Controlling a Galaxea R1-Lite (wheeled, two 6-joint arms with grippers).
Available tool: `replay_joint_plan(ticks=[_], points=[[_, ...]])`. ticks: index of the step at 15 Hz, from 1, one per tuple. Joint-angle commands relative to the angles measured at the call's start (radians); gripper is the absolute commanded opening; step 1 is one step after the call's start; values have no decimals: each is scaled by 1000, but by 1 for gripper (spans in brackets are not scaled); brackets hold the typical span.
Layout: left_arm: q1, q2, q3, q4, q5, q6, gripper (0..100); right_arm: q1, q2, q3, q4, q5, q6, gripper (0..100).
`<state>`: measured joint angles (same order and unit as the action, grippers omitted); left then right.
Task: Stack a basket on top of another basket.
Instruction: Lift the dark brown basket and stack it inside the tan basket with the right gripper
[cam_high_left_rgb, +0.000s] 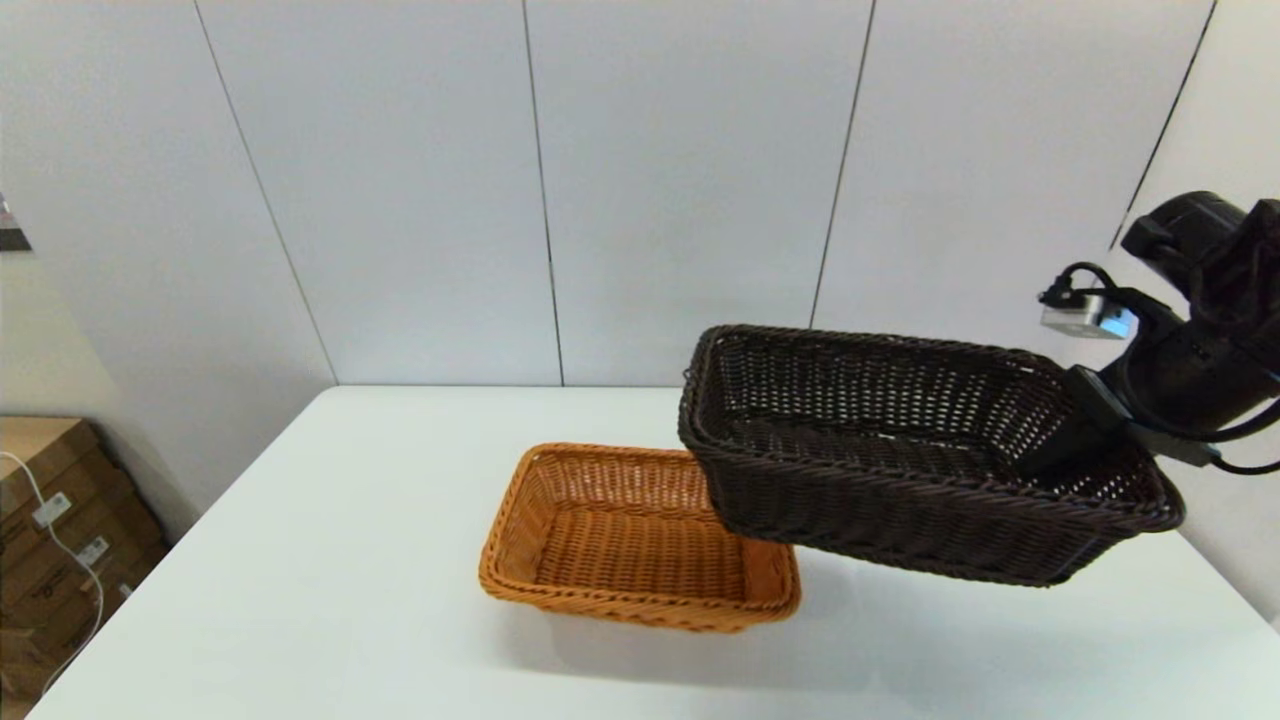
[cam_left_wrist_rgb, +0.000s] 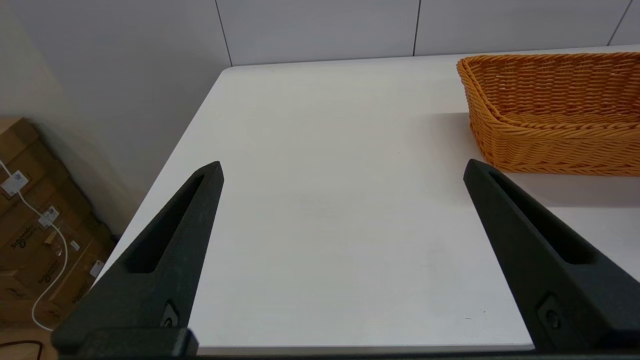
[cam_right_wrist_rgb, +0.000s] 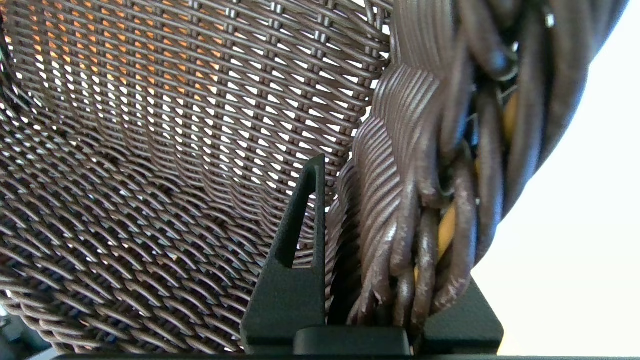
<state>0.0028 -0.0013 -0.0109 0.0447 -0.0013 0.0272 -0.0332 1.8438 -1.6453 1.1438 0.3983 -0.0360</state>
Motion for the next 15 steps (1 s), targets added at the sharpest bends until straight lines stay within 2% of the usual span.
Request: replay_joint_plan(ticks=[1, 10, 15], points=[[0, 1, 0, 0, 1, 0, 100, 98, 34, -19, -65, -15, 84, 0], [0, 1, 0, 0, 0, 0, 100, 269, 150, -125, -78, -12, 137, 0], [0, 1, 0, 1, 0, 0, 100, 306, 219, -185, -87, -10, 151, 0]])
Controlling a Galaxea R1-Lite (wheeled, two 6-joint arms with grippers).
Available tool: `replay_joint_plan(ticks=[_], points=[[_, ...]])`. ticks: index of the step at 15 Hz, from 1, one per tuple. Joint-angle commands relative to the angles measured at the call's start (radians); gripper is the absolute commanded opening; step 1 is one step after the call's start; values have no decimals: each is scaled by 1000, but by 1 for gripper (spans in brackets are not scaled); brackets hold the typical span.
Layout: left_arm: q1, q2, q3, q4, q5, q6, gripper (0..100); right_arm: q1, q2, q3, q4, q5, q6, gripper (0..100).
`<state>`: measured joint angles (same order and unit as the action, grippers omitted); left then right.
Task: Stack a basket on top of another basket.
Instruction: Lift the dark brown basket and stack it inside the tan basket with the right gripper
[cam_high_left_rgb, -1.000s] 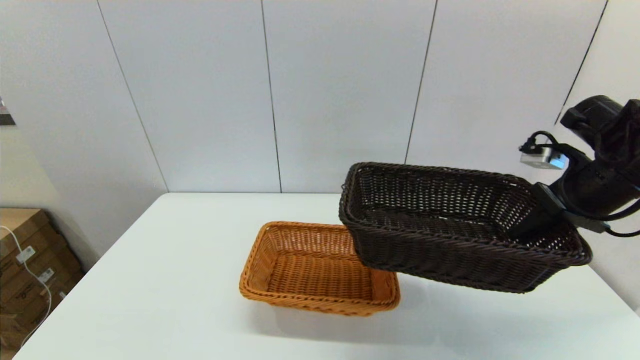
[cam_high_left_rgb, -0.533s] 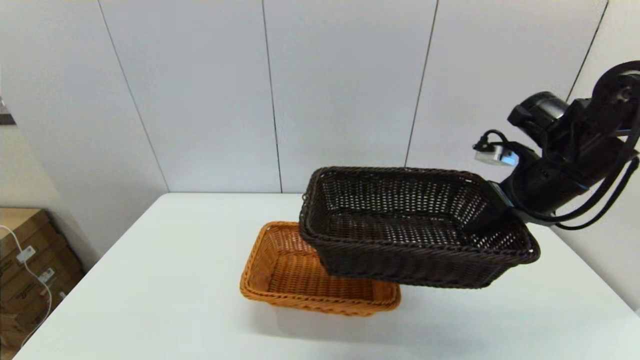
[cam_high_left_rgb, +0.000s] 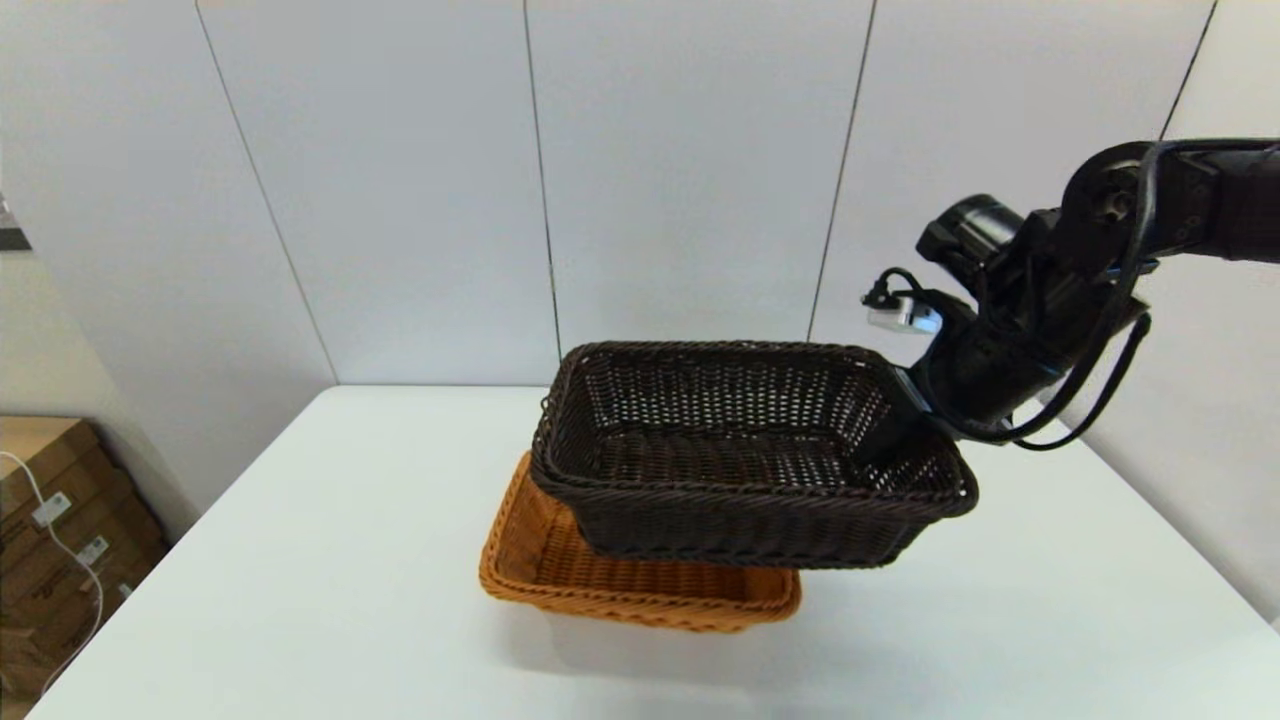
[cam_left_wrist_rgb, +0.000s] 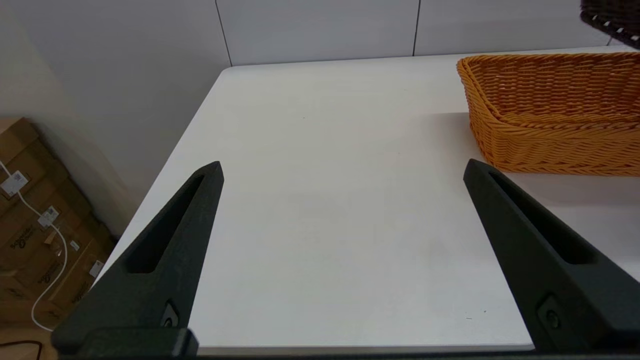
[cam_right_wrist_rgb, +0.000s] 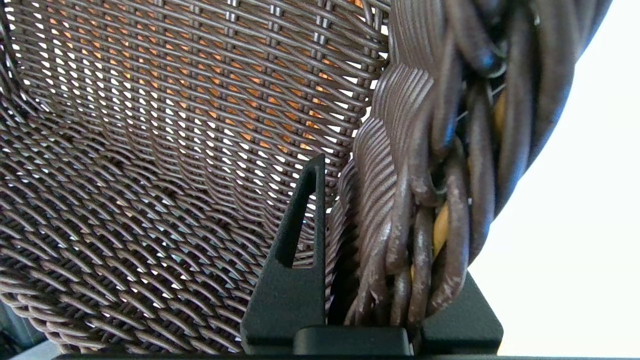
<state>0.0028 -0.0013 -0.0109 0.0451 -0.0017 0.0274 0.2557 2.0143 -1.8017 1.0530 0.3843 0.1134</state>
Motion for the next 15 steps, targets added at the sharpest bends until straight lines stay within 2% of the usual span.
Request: replay_joint_plan(ticks=[1, 7, 9, 15], points=[[0, 1, 0, -1, 0, 0, 100, 20, 58, -36, 4, 4, 3, 0], [0, 1, 0, 1, 0, 0, 100, 68, 116, -65, -41, 5, 9, 0], [0, 1, 0, -1, 0, 0, 100, 80, 149, -111, -41, 7, 37, 0], [0, 1, 0, -1, 0, 0, 100, 100, 198, -133, -62, 21, 71, 0]])
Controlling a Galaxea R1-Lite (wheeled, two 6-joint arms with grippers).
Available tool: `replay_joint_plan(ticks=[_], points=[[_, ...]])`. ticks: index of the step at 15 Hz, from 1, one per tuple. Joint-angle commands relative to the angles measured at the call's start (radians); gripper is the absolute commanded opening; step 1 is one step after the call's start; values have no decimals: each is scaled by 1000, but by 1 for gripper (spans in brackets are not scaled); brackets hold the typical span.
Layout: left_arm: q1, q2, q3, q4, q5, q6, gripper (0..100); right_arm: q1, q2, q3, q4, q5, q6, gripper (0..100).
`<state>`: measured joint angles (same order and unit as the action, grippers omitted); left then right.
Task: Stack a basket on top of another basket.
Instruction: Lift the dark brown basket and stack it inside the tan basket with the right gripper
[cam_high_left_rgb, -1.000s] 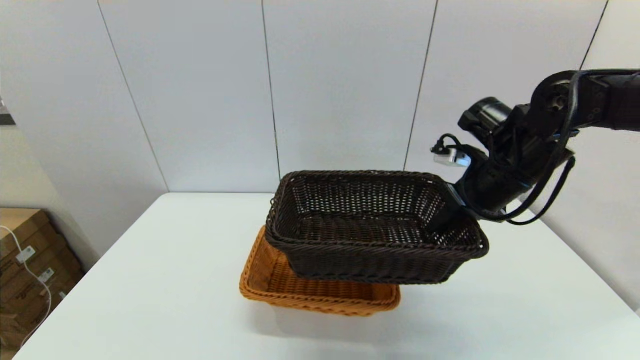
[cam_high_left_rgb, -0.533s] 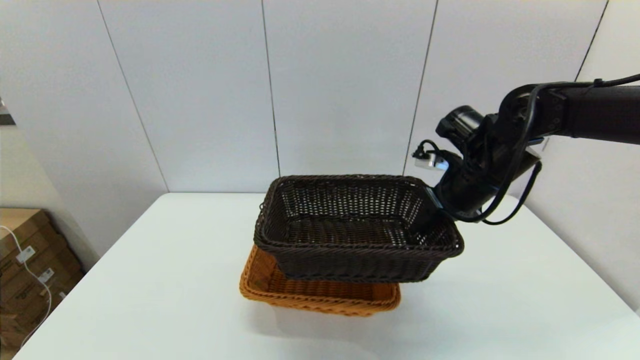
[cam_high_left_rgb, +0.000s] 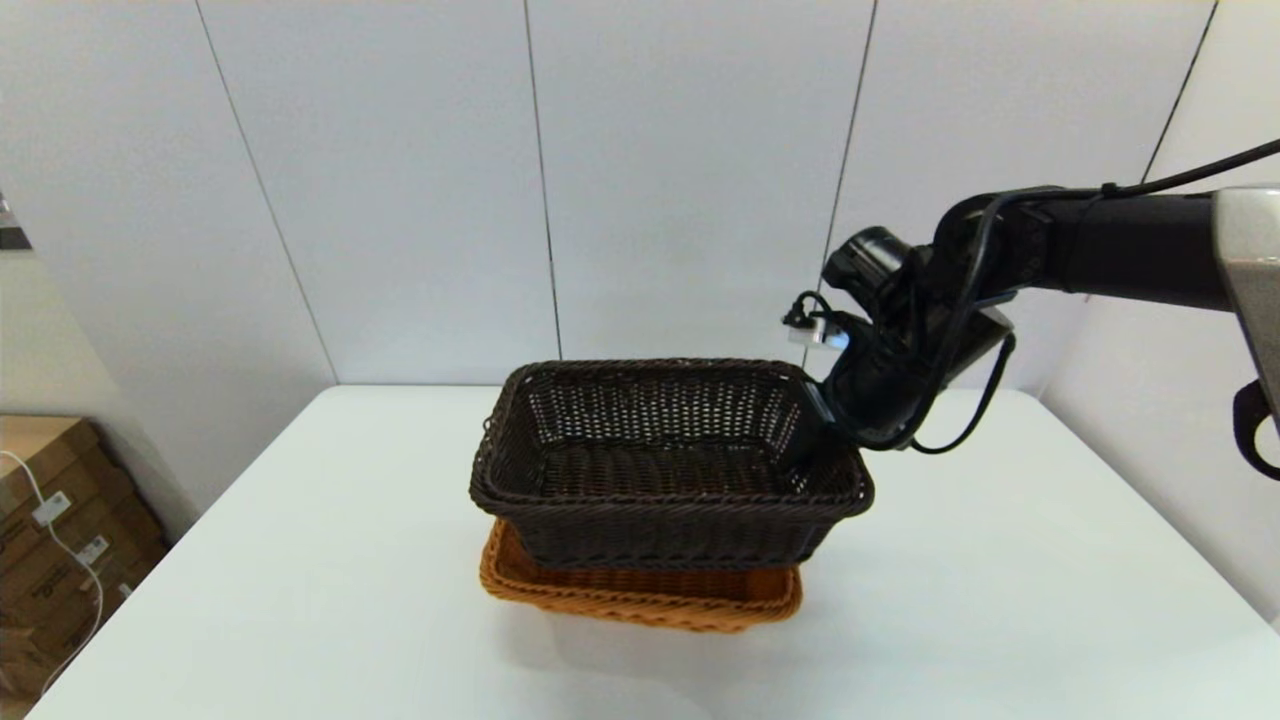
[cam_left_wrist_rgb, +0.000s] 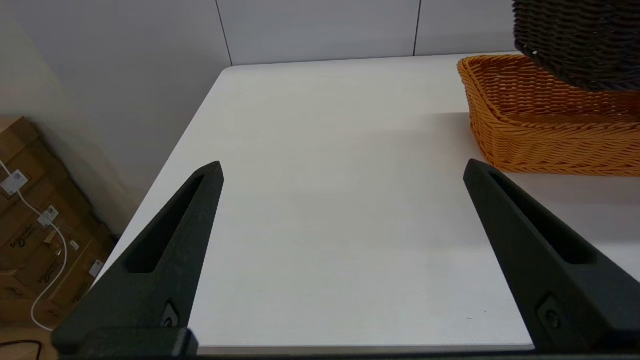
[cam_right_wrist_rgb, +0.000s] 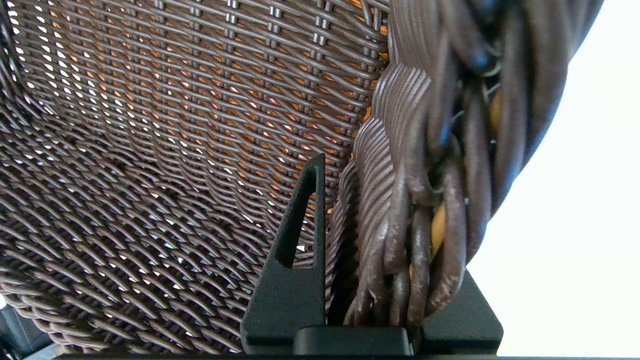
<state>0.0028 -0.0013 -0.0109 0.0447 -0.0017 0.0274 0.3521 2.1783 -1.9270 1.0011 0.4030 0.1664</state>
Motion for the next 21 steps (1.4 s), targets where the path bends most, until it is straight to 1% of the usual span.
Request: replay_joint_plan(ticks=[1, 8, 10, 13, 21], points=[[0, 1, 0, 0, 0, 0, 100, 4, 41, -7, -18, 4, 21, 0], [0, 1, 0, 1, 0, -1, 100, 11, 84, -7, -73, 0, 58, 0], [0, 1, 0, 0, 0, -1, 100, 11, 98, -7, -78, 0, 59, 0], [0, 1, 0, 0, 0, -1, 100, 10, 115, -7, -105, -3, 61, 0], [0, 1, 0, 0, 0, 0, 100, 5, 130, -1, -105, -3, 59, 0]])
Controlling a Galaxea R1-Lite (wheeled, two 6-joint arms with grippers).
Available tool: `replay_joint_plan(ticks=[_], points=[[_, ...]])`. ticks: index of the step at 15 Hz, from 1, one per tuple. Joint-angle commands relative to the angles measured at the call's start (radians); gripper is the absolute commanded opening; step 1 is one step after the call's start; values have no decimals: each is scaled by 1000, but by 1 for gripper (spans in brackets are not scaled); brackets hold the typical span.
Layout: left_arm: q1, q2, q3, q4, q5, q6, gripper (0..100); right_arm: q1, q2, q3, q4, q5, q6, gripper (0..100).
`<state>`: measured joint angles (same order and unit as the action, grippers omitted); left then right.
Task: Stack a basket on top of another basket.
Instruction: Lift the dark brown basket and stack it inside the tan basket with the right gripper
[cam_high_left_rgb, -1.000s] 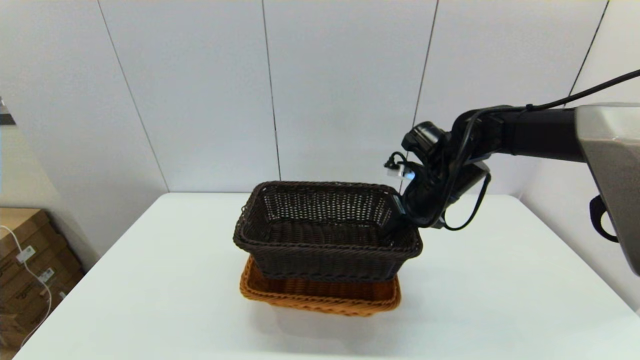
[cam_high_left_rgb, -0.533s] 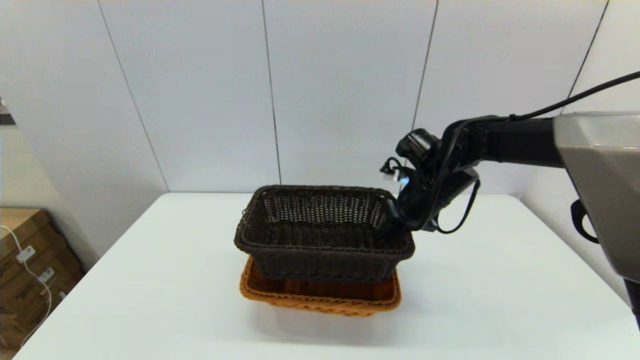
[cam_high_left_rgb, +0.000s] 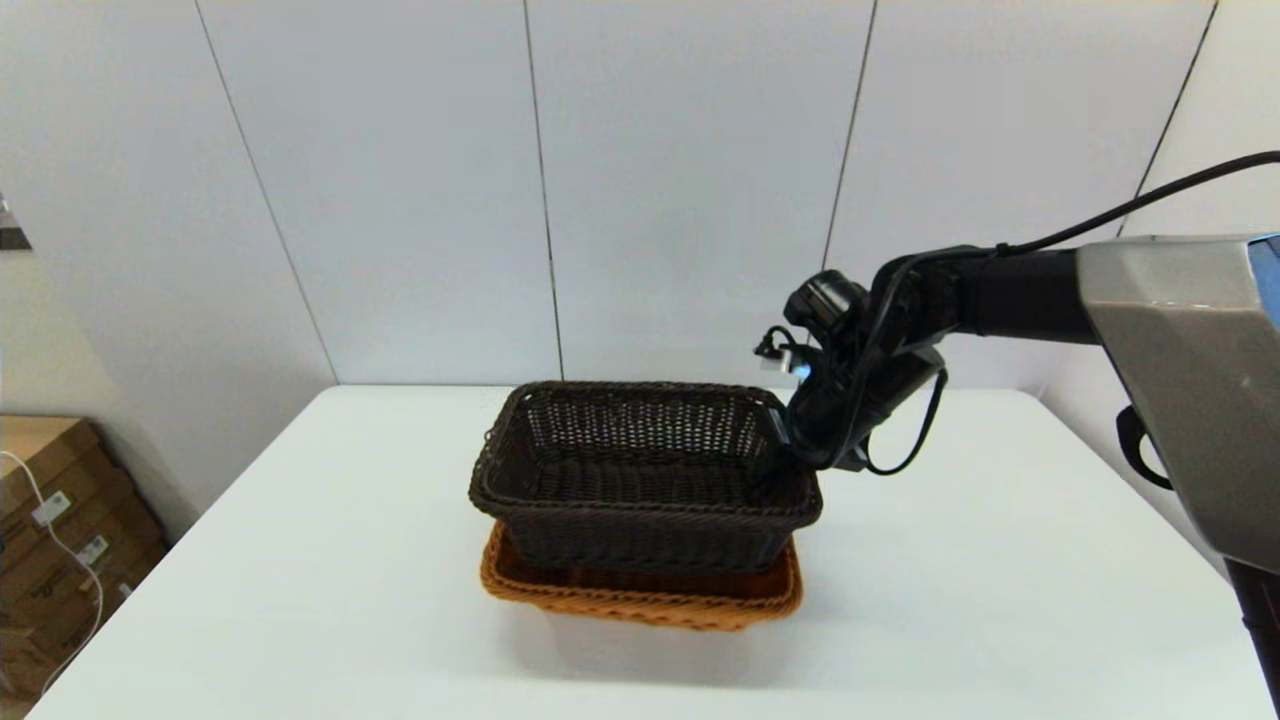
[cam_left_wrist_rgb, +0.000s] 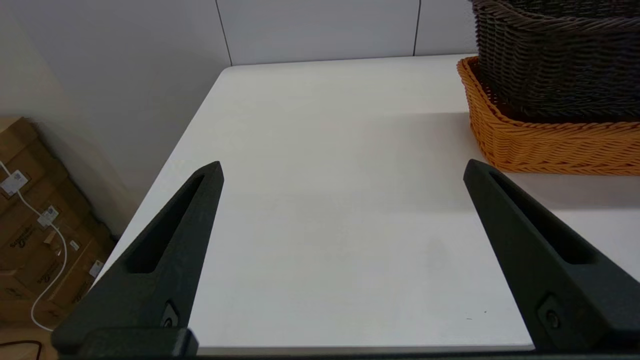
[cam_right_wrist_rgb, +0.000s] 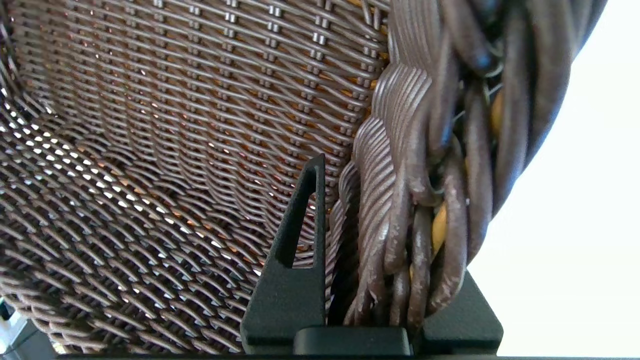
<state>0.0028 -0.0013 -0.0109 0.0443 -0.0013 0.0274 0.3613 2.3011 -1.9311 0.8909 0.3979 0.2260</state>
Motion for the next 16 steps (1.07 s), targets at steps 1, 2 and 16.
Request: replay_joint_plan(ticks=[1, 2, 16], points=[[0, 1, 0, 0, 0, 0, 100, -4, 8, 6, 5, 1, 0, 0], [0, 1, 0, 0, 0, 0, 100, -4, 8, 6, 3, 1, 0, 0], [0, 1, 0, 0, 0, 2, 100, -2, 0, 46, -61, -21, -8, 100]])
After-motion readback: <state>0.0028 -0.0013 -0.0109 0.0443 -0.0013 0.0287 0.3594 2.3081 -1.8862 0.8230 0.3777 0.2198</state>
